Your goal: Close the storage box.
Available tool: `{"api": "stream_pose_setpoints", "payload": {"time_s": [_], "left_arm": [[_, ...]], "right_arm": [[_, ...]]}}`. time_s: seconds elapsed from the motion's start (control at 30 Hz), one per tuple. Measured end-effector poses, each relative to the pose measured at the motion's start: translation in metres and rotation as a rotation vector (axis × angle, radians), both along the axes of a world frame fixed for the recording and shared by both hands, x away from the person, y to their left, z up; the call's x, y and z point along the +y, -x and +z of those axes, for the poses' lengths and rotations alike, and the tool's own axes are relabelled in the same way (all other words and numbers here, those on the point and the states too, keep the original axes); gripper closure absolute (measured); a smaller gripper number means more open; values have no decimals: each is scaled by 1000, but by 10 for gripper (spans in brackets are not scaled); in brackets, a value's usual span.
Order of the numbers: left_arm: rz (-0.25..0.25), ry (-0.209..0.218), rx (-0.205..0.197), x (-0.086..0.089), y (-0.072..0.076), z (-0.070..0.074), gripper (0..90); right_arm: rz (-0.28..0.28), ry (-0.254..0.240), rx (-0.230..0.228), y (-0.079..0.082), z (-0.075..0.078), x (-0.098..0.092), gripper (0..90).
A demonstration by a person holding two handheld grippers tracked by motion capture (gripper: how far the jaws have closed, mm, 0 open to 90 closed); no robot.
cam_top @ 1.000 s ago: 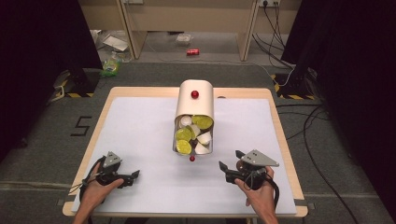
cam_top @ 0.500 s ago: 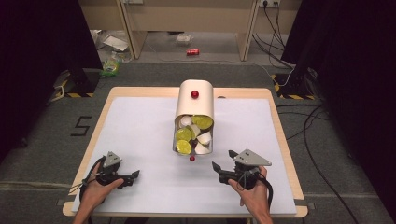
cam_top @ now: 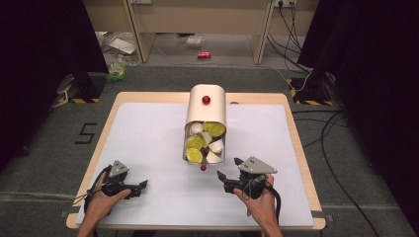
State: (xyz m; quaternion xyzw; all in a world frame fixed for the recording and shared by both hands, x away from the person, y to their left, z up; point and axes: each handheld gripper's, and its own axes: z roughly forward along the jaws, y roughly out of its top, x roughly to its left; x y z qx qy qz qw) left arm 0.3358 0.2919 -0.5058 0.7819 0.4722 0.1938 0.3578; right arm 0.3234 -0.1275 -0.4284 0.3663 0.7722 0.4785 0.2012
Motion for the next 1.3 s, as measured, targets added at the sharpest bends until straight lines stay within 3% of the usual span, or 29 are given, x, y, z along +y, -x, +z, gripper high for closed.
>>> {"api": "stream_pose_setpoints", "payload": {"time_s": [0.8, 1.3], "left_arm": [[0, 0, 0, 0, 0, 0, 72], [0, 0, 1, 0, 0, 0, 72]], "right_arm": [[-32, 6, -22, -9, -3, 5, 283], [-39, 16, -29, -12, -2, 7, 245]]}}
